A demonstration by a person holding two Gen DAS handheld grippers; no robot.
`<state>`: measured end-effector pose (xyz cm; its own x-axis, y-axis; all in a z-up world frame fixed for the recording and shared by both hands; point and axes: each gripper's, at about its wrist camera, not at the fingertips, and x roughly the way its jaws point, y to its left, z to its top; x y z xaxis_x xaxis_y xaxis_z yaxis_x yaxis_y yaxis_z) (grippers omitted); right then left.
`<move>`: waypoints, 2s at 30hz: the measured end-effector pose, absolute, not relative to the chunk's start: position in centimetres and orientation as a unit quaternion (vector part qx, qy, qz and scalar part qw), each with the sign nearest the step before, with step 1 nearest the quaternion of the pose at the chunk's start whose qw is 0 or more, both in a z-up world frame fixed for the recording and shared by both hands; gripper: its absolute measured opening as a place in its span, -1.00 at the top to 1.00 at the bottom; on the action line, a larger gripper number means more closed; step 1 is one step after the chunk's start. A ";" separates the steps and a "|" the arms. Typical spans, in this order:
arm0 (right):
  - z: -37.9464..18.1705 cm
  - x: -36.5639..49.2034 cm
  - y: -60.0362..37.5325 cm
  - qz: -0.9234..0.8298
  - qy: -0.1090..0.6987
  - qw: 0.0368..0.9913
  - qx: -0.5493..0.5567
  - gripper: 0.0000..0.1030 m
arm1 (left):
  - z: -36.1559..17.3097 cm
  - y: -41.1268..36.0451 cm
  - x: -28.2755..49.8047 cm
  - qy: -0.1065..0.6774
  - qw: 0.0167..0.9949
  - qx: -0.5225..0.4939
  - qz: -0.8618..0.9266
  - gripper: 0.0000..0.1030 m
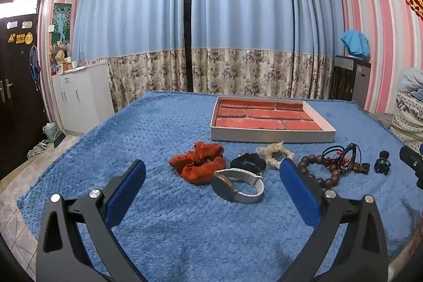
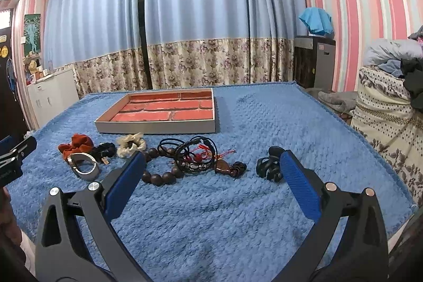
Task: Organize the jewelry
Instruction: 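Grasp the white-band watch with the left gripper while the right gripper grasps the black cord bracelet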
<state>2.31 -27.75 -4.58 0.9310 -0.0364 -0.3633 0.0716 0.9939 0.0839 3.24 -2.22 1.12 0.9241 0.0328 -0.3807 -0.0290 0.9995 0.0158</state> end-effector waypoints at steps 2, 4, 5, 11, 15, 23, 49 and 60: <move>-4.7 2.9 -27.9 -0.031 0.188 0.980 0.049 -0.91 | 0.8 -2.3 3.8 0.202 0.979 0.004 0.015 -0.92; -4.9 3.6 -27.9 -0.034 0.195 0.979 0.049 -0.91 | 0.6 -2.4 4.3 0.206 0.978 0.005 0.016 -0.92; -5.0 4.1 -28.0 -0.033 0.199 0.978 0.052 -0.87 | 0.6 -2.4 4.6 0.208 0.978 0.005 0.016 -0.92; -5.9 6.4 -28.8 -0.041 0.225 0.972 0.062 -0.66 | -0.1 -2.2 6.6 0.229 0.973 0.007 0.022 -0.91; -6.2 7.5 -28.9 -0.040 0.236 0.969 0.066 -0.60 | -0.4 -2.1 7.7 0.242 0.970 0.005 0.027 -0.81; -6.9 9.4 -28.9 -0.038 0.256 0.963 0.068 -0.55 | -2.6 -2.4 10.4 0.302 0.953 0.014 0.018 -0.36; -9.7 16.3 -29.2 -0.030 0.332 0.941 0.061 -0.04 | -6.1 -2.6 16.9 0.397 0.918 0.002 -0.008 0.65; -10.3 18.0 -29.4 -0.026 0.339 0.938 0.069 0.85 | -6.0 -2.8 17.5 0.397 0.918 0.001 -0.010 0.72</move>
<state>17.99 -29.40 -10.27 0.7682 -0.0025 -0.6403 0.0966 0.9890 0.1121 17.50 -2.78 -5.99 0.6849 -0.0169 -0.7284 0.0184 0.9998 -0.0059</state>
